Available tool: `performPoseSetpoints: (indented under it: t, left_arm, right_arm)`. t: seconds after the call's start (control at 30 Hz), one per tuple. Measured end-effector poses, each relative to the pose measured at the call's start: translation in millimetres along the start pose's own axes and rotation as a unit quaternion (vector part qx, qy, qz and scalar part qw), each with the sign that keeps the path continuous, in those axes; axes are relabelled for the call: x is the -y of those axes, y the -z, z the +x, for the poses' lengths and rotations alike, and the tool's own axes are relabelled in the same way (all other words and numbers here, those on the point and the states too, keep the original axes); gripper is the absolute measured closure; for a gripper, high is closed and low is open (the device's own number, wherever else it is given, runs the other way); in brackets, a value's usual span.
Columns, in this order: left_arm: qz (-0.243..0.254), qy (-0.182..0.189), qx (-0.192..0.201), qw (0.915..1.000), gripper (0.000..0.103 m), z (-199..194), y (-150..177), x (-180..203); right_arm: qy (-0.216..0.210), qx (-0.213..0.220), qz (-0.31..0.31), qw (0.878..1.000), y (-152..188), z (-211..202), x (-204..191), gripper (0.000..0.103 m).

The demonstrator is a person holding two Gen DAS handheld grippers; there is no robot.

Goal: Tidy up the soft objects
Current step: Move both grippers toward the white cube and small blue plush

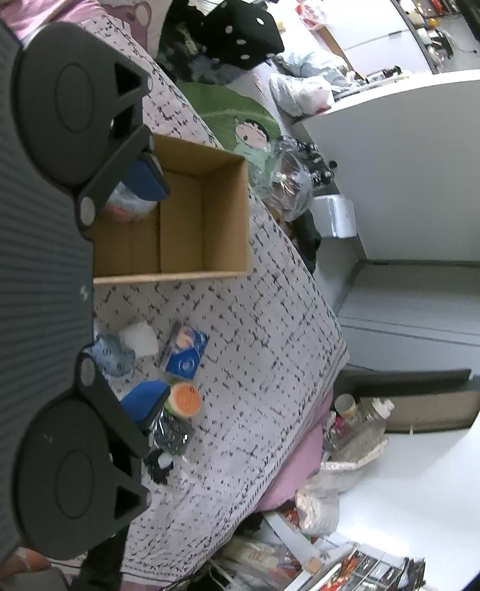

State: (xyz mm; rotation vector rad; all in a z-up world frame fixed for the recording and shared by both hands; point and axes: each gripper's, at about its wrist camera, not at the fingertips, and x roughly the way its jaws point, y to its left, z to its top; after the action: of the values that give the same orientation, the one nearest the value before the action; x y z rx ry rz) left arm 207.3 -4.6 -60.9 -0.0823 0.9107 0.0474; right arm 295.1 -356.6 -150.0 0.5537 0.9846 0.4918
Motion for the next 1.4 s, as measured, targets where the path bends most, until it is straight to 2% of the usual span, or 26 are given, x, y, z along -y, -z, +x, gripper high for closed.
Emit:
performPoseSetpoints:
  t: [0.2, 0.5, 0.8, 1.0, 1.23, 1.4]
  left_arm:
    - [0.001, 0.027, 0.018, 0.9995, 0.0, -10.9, 0.3, 20.1]
    - [0.018, 0.029, 0.022, 0.9992, 0.0, -17.1, 2.4, 55.2]
    - [0.021, 0.022, -0.016, 0.9994, 0.0, -1.9, 14.0, 82.5]
    - [-0.01, 0.013, -0.028, 0.9995, 0.0, 13.0, 23.6, 83.8]
    - [-0.032, 0.019, -0.042, 0.9984, 0.001, 34.3, 34.0, 81.0]
    - [-0.052, 0.016, -0.034, 0.998, 0.003, 42.9, 37.7, 74.0]
  right_arm:
    - [0.005, 0.019, 0.016, 1.0, -8.0, -12.6, 16.6, 0.0]
    - [0.012, 0.045, 0.049, 0.998, -18.4, -32.8, 46.9, 0.0]
    - [0.005, 0.05, 0.078, 0.996, -22.3, -37.2, 72.0, 0.0]
    - [-0.003, 0.037, 0.079, 0.996, -22.3, -28.5, 75.8, 0.0]
    - [-0.004, 0.033, 0.093, 0.995, -22.7, -20.5, 84.9, 0.0]
    - [0.001, 0.013, 0.091, 0.996, -19.9, -0.5, 85.9, 0.0]
